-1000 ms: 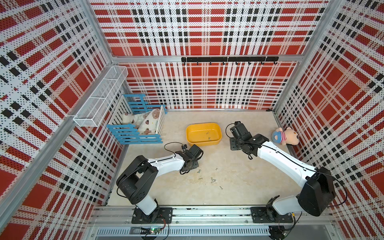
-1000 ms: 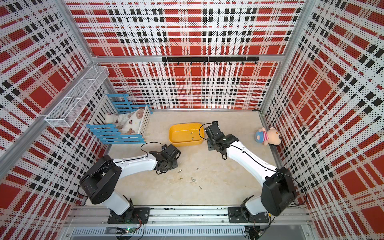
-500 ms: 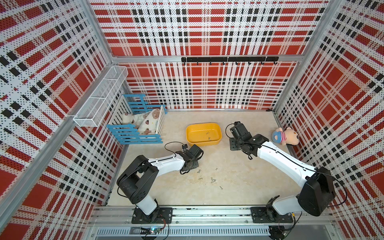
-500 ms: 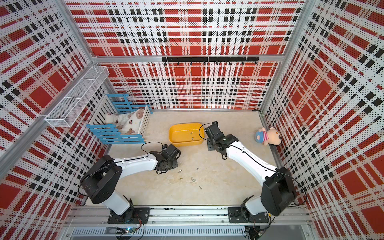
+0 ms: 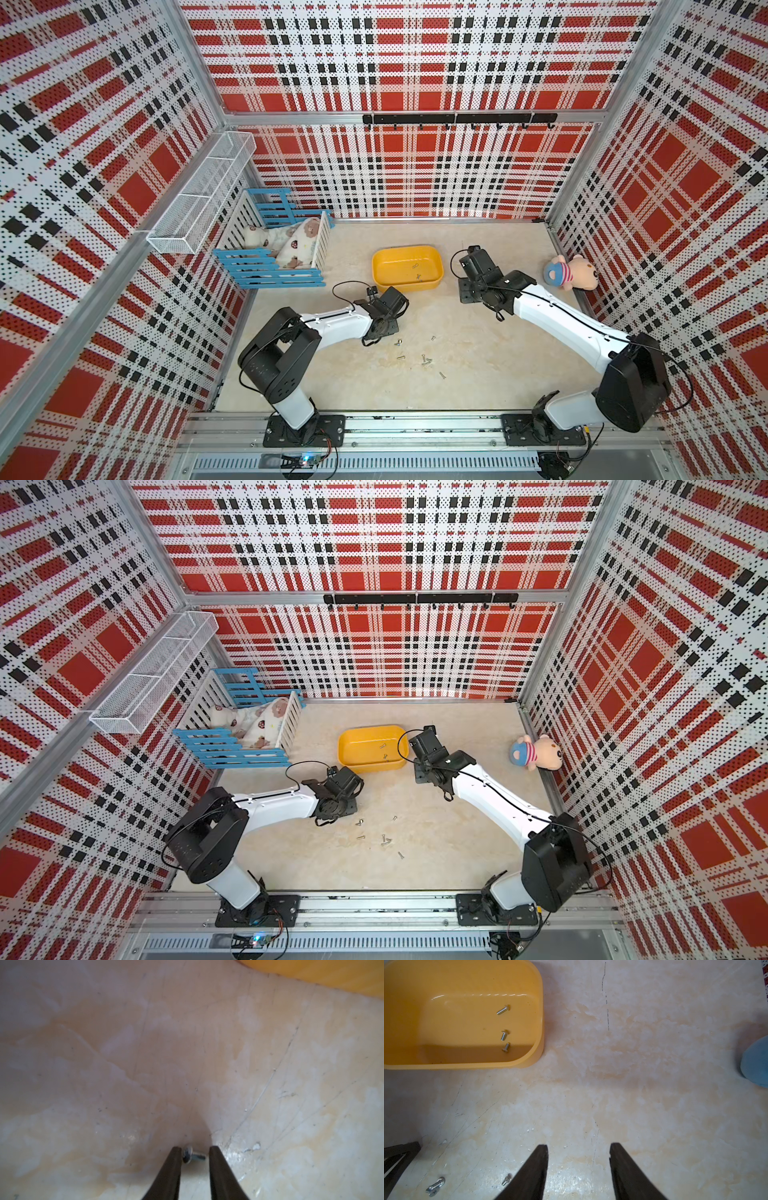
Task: Put the screws on the desktop into the storage box
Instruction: Pick up the screw from the center of the board.
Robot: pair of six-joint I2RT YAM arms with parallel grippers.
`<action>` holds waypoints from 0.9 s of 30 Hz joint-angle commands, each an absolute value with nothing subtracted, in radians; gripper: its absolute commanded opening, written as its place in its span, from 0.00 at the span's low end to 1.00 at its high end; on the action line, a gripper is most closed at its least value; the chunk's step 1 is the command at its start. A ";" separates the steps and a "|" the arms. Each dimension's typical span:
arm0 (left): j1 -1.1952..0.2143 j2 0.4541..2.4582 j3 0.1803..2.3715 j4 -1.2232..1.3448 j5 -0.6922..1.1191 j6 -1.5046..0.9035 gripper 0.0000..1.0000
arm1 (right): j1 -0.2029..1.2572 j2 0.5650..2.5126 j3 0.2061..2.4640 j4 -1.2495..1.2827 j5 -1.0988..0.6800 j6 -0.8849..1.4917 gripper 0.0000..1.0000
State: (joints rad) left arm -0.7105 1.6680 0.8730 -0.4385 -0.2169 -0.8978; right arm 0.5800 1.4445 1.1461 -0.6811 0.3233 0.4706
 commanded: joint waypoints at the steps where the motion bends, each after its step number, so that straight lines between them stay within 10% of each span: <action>1: -0.721 1.720 0.813 -0.533 -0.171 -0.891 0.29 | 0.574 1.438 1.137 -0.660 0.316 0.482 0.54; 27: -0.729 1.552 1.008 -0.750 -0.291 -0.879 0.20 | 0.575 1.443 1.153 -0.667 0.319 0.478 0.54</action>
State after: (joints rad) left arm -0.7254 1.6062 0.9432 -0.6643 -0.2504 -0.8890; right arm 0.5800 1.4445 1.1461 -0.6746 0.3180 0.4728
